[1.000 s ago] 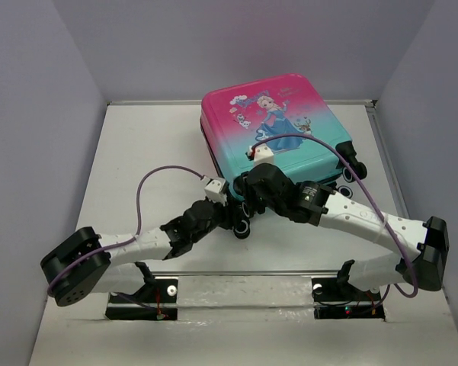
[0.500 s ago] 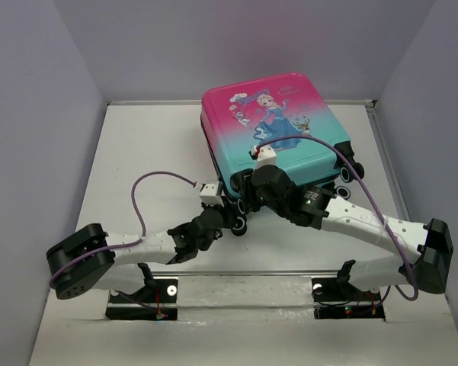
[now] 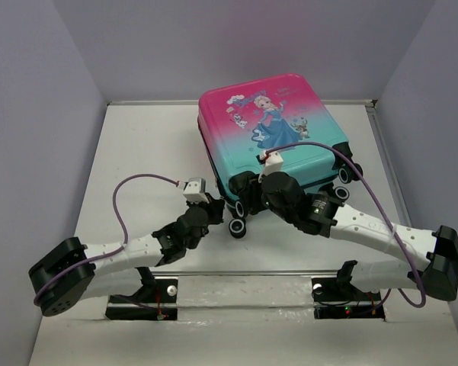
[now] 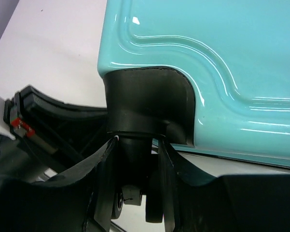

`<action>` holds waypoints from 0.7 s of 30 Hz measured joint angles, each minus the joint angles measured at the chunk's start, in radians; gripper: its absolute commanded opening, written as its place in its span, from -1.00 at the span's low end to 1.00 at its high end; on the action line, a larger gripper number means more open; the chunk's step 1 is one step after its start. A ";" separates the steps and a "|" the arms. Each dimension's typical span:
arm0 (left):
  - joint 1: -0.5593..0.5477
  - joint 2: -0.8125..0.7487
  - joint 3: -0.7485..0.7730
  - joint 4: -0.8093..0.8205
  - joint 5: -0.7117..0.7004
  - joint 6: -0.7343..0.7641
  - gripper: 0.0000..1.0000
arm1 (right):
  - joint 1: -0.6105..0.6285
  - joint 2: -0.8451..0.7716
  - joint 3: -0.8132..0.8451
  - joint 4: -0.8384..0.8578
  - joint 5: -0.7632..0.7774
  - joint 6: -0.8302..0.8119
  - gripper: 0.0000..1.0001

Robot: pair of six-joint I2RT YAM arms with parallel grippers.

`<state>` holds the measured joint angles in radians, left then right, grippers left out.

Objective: Pack the luggage

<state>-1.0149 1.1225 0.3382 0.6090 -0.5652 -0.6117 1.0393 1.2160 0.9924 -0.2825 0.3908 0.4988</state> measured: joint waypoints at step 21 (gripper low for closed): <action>0.511 -0.219 0.101 -0.211 0.145 -0.038 0.98 | 0.127 0.131 0.026 -0.006 -0.109 -0.058 -0.86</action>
<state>-0.5037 0.9031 0.4393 0.3981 -0.4198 -0.6495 1.1660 1.3472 1.0180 -0.2890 0.2817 0.4412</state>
